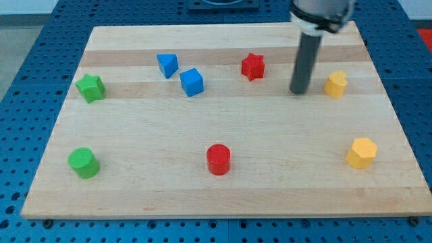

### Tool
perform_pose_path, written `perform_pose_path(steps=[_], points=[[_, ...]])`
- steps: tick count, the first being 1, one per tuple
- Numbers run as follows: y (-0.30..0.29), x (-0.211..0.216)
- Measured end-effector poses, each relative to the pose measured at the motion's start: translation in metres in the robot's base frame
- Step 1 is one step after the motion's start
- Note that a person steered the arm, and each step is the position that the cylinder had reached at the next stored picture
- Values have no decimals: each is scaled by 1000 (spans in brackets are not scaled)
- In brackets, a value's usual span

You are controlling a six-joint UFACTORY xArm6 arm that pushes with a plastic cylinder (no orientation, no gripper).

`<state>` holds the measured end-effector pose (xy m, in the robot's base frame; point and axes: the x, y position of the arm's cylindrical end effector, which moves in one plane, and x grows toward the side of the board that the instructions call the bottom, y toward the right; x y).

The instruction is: Slide the red circle diagonal to the blue cube

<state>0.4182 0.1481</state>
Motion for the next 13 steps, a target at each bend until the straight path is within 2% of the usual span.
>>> perform_pose_path(steps=[2,3,4,5,6,7,8,10,11,13], points=[[-9,151],[-65,179],[-133,191],[-170,200],[-180,200],[-180,177],[-180,129],[-180,60],[-186,68],[-217,193]])
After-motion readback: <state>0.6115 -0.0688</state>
